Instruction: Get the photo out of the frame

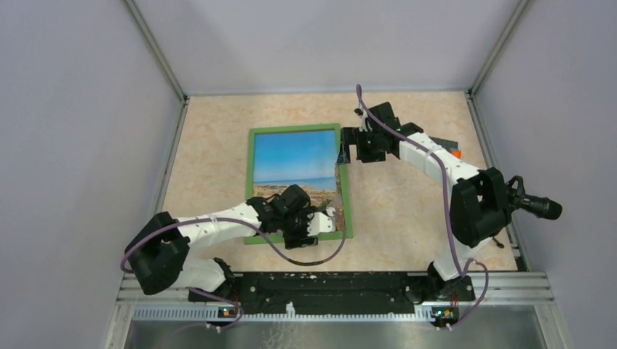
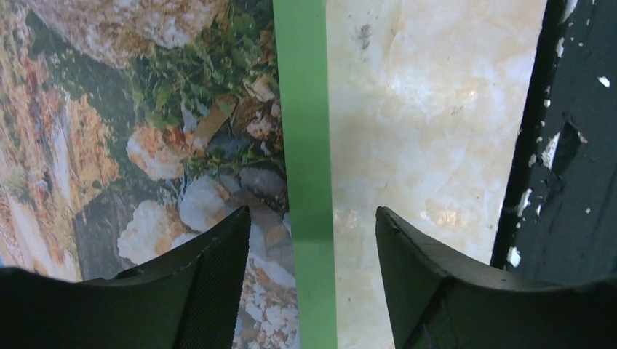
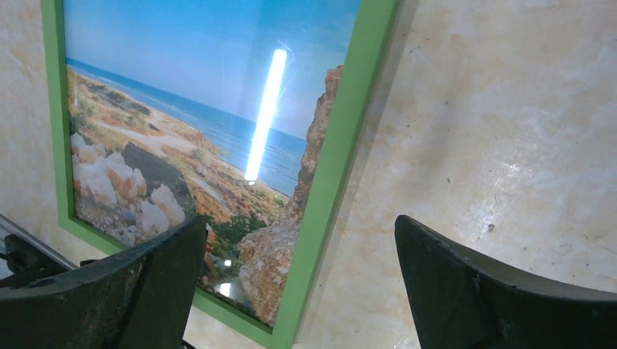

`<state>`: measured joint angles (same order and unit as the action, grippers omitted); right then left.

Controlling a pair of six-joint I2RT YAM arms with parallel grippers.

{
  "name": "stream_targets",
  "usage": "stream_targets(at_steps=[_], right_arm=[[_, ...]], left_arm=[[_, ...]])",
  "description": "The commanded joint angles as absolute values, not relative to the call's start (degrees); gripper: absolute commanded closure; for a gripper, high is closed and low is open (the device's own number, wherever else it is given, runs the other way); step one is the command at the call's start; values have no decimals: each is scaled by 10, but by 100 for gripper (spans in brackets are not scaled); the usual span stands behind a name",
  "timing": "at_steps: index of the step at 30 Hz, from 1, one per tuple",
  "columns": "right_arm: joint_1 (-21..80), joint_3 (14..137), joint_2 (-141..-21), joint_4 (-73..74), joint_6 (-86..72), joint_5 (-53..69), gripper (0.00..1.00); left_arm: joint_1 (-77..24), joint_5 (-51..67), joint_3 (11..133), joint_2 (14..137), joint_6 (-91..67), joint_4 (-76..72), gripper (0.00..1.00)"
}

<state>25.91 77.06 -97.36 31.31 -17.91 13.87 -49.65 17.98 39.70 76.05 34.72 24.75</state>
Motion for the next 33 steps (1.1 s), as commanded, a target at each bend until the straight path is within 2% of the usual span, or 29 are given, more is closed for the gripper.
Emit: stream_targets(at_steps=[1,6,11,20,33], right_arm=[[250,757,-953,302,-202,133,1],[250,740,-947,294,-198,138,1],[249,731,-949,286,-198,160,1],[250,720,-973,261,-220,240,1],[246,723,-1017,244,-250,343,1]], left_arm=[[-532,109,403,787,320,200,33],[-570,46,417,841,308,210,47],[-586,15,419,870,289,207,52],[-532,41,469,829,223,233,100],[-473,94,482,724,227,233,100]])
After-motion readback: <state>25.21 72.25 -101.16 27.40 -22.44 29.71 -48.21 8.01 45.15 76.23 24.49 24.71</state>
